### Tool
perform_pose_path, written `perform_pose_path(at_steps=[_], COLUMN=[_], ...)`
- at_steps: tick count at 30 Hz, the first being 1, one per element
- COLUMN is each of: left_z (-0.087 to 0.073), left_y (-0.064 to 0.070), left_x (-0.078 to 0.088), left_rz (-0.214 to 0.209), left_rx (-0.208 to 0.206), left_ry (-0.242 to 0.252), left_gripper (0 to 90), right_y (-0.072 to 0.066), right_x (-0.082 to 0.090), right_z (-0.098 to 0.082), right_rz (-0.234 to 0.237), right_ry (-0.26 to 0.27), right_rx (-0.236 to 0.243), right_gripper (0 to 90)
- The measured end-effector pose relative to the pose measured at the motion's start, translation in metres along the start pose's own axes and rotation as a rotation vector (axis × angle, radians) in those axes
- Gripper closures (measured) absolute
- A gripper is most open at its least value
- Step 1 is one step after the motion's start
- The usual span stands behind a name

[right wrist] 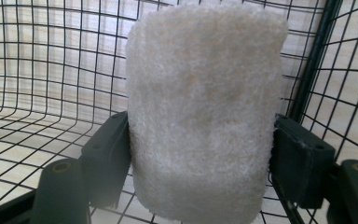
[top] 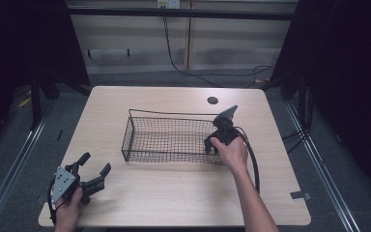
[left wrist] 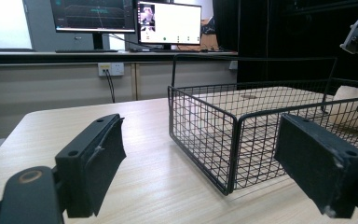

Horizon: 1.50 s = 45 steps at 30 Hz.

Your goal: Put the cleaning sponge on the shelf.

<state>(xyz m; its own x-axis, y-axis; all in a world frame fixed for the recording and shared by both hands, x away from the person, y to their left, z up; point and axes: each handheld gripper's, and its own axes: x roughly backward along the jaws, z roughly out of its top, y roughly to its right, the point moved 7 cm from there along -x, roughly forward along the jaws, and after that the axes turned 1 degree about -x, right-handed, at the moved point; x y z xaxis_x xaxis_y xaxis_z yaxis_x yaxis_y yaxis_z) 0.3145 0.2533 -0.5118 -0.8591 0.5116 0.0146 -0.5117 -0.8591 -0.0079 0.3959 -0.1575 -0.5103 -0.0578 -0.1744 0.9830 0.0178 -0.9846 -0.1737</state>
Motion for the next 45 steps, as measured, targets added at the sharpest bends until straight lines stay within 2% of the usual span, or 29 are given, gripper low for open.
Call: perform_pose_path(at_steps=[21,32,38,42,45], left_z=[0.000,0.000,0.000,0.000,0.000], left_y=[0.000,0.000,0.000,0.000,0.000], left_x=[0.000,0.000,0.000,0.000,0.000], left_rz=[0.000,0.000,-0.003,-0.003,-0.003], left_rx=[0.000,-0.001,-0.004,-0.005,-0.004], left_ry=[0.000,0.000,-0.001,-0.001,-0.001], left_gripper=[15.5,15.5,15.5,15.5,15.5], right_y=[0.000,0.001,0.001,0.001,0.001], right_x=[0.002,0.006,0.008,0.009,0.012], right_z=[-0.001,0.000,-0.001,-0.001,-0.001], right_rz=[-0.016,0.000,0.012,0.013,0.019], right_ry=[-0.016,0.000,-0.004,0.006,0.024], right_rx=[-0.009,-0.001,0.003,0.020,0.014], right_gripper=[21.9,15.9,17.3,15.6,15.6])
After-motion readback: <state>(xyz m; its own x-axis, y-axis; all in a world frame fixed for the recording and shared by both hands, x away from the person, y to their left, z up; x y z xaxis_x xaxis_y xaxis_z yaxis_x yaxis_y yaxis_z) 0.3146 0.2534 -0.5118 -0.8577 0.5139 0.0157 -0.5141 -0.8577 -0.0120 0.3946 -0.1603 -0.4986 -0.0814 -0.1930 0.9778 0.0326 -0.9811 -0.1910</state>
